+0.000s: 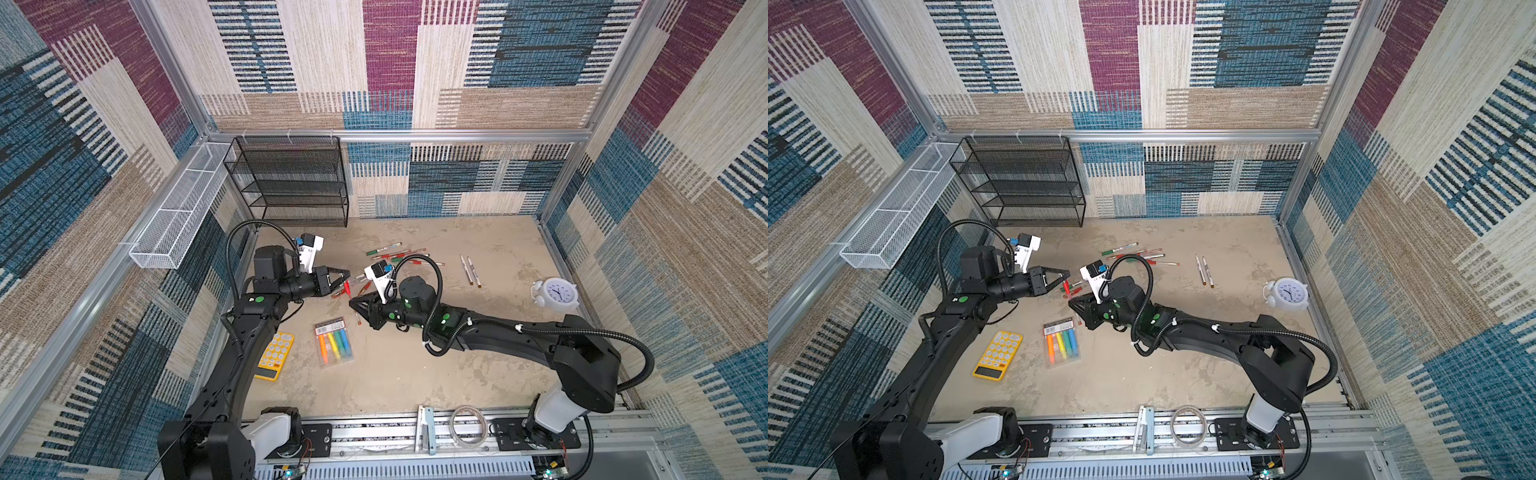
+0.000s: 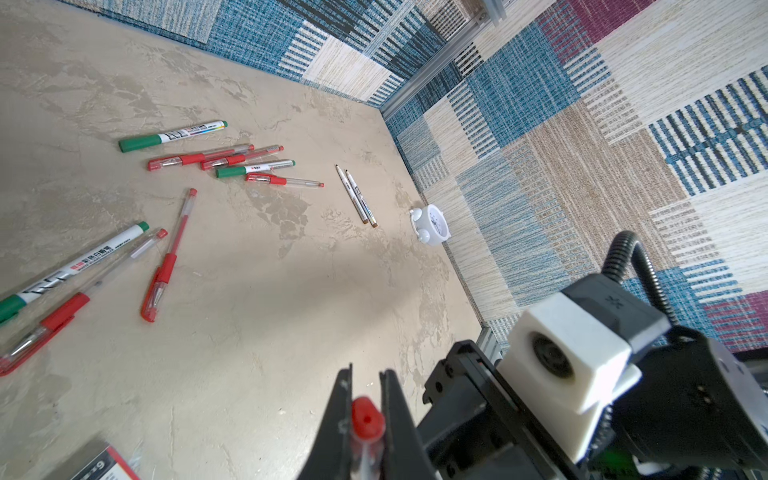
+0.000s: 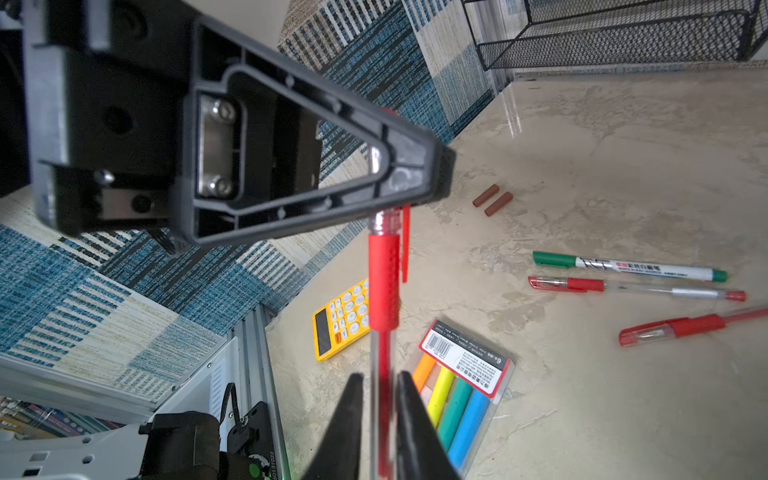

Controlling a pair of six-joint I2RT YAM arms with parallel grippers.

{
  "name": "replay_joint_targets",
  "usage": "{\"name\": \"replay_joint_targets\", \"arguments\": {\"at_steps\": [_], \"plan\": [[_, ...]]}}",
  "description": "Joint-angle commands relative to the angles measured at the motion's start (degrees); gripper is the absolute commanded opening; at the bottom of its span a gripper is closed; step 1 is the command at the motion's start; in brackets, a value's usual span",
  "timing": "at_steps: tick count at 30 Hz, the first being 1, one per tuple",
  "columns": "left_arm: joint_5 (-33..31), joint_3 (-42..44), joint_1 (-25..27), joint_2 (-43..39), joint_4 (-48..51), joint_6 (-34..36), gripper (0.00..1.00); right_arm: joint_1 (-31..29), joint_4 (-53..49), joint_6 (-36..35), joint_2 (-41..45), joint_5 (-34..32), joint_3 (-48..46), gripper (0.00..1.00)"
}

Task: Open the pen caps
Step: 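Close the left gripper on the red pen cap, then pull the grippers apart to remove the red cap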

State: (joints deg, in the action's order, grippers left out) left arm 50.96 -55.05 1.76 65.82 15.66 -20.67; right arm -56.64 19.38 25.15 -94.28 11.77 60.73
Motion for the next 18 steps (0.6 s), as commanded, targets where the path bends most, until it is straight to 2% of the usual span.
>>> {"name": "replay_joint_targets", "arguments": {"at_steps": [1, 6, 13, 16, 18], "plan": [[0.0, 1.0, -0.1, -0.7, -1.7, 1.9, 0.0, -0.1, -0.4, -1.5, -0.5, -0.5, 1.3, 0.31], [0.3, 0.8, -0.1, -0.9, -0.9, 2.3, 0.0, -0.1, -3.5, -3.2, -3.1, 0.1, 5.4, 0.31], [-0.3, 0.5, -0.4, -1.2, 0.0, 3.0, 0.0, -0.1, -3.5, -3.1, -4.1, 0.7, 5.7, 0.07], [-0.6, 1.4, -0.4, -1.6, -1.0, 3.1, 0.0, -0.1, -3.5, -3.0, -4.0, 0.4, 4.7, 0.0], [-0.9, 1.2, -0.7, -1.6, 0.0, 3.3, 0.0, -0.1, -4.2, -2.8, -3.9, 0.8, 4.3, 0.0]]}}
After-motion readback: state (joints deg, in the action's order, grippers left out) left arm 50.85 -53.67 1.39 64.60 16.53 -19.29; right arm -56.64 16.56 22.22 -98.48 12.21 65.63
